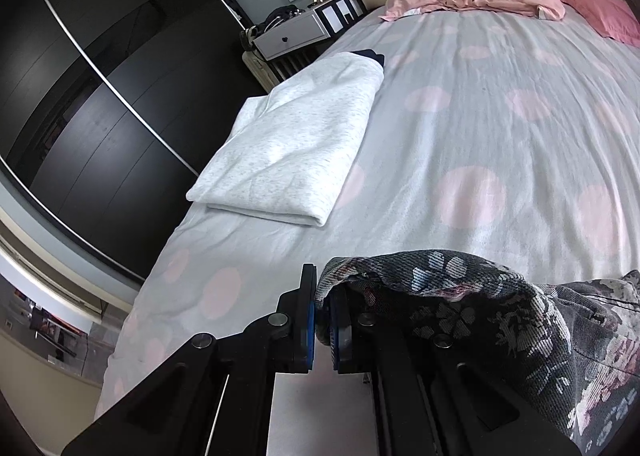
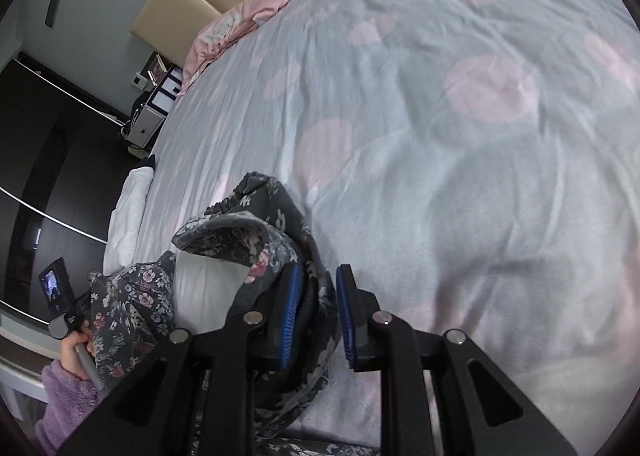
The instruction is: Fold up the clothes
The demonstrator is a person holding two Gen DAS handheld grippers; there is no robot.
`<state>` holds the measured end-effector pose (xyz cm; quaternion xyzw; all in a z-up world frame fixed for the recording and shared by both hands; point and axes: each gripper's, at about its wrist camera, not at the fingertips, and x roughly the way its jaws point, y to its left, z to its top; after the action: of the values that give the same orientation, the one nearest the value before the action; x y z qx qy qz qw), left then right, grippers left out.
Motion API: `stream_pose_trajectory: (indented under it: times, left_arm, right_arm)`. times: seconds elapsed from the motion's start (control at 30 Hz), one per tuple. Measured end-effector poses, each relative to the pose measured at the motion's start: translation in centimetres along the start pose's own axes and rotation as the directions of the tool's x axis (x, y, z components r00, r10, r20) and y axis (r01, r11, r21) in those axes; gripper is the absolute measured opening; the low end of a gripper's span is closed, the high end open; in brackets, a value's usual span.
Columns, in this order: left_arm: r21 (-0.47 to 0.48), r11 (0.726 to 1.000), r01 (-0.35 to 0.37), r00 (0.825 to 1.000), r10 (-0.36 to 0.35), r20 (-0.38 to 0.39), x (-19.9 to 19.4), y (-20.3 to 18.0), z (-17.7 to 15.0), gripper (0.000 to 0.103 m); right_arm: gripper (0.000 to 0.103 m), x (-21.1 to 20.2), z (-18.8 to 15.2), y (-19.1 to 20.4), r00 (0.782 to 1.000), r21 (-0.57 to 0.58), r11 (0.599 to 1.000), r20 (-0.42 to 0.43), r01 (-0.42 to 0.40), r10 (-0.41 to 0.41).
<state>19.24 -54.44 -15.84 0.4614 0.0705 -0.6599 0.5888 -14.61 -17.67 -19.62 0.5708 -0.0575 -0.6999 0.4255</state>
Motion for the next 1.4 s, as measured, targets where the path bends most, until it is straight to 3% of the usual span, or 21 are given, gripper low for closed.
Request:
stream_pose_trajectory:
  times: [0.07,0.23,0.4,0.6,0.77,0.8,0.9,1.03,1.2,1.3,1.4]
  left_arm:
    - [0.001,1.000,0.000,1.000,0.000,-0.001,0.0,-0.1,0.0,0.006]
    - [-0.016,1.000,0.005,1.000,-0.005,0.021,-0.6,0.3,0.0,0.006]
    - [-0.066,0.998,0.021,0.998,-0.017,0.068,-2.0,1.7,-0.1,0.006]
    - [-0.129,0.987,0.097,0.981,-0.073,0.180,-5.1,3.3,0.2,0.006]
    - [-0.155,0.972,0.176,0.942,-0.120,0.314,-9.2,4.8,0.0,0.006]
    - [-0.156,0.971,0.184,0.939,-0.126,0.320,-9.4,5.0,0.1,0.006]
    - [-0.159,0.965,0.207,0.930,-0.143,0.340,-10.0,5.4,0.1,0.006]
    - [-0.161,0.959,0.235,0.918,-0.164,0.362,-10.7,5.9,0.1,0.006]
    - [-0.122,0.972,0.203,0.951,-0.166,0.260,-7.9,4.3,-0.1,0.006]
    - [-0.110,0.977,0.180,0.966,-0.155,0.207,-6.4,3.3,0.2,0.006]
    - [-0.083,0.987,0.138,0.971,-0.118,0.209,-6.0,1.6,1.2,0.006]
  right_arm:
    - [0.008,0.5,0.0,-0.2,1.000,0.003,1.000,-0.008,0.004,-0.004]
    - [0.005,-2.1,0.1,-0.3,0.994,0.015,0.999,0.102,0.048,-0.049]
    - [0.005,-7.8,-0.3,-0.9,0.941,0.093,0.983,0.288,0.157,-0.177]
    - [0.005,-15.0,-2.5,0.1,0.830,0.159,0.949,0.461,0.271,-0.314]
    - [0.004,-22.0,-4.9,4.0,0.701,0.185,0.916,0.595,0.357,-0.393]
    - [0.004,-23.6,-5.4,4.9,0.663,0.210,0.898,0.613,0.387,-0.429]
    - [0.004,-26.8,-6.2,6.8,0.594,0.261,0.873,0.650,0.412,-0.474]
    - [0.004,-25.8,-5.1,7.4,0.575,0.260,0.837,0.627,0.482,-0.526]
    - [0.004,-19.6,-4.0,4.5,0.601,0.316,0.808,0.546,0.497,-0.583]
    - [0.004,-16.0,-3.1,1.7,0.643,0.365,0.805,0.484,0.468,-0.594]
    - [0.004,-14.1,-1.3,0.5,0.633,0.357,0.797,0.484,0.488,-0.604]
